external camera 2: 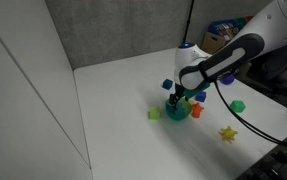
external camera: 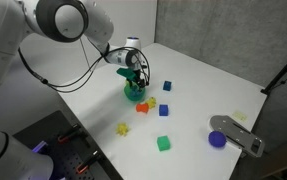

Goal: Remove the light blue elephant from the bowl and put it on the table

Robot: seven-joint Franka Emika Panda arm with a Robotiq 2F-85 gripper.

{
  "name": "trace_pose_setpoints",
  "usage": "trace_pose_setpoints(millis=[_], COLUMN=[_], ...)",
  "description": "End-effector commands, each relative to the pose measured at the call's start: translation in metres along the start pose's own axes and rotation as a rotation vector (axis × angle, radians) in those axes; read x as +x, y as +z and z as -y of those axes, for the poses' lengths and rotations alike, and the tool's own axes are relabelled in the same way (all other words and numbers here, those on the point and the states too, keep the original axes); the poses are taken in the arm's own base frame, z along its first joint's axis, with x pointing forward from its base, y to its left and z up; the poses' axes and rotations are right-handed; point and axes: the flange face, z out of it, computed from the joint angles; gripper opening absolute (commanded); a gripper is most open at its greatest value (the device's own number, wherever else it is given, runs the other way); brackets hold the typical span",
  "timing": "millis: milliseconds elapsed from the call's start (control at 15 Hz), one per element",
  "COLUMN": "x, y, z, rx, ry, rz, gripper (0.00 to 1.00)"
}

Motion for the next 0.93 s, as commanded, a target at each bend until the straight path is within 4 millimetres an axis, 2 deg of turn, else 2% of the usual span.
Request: trace_pose_setpoints(millis=[0,800,867], x=[0.005,-0.001,-0.002], y=[0.009,0.050,0.053], z=[0.001,0.002,0.003], rx=[0.023,-0.007,-0.012], ry=[-0.040,-0.070,-0.073], rz=[-0.026,0.037,0.041], gripper=[1.00,1.00,0.75])
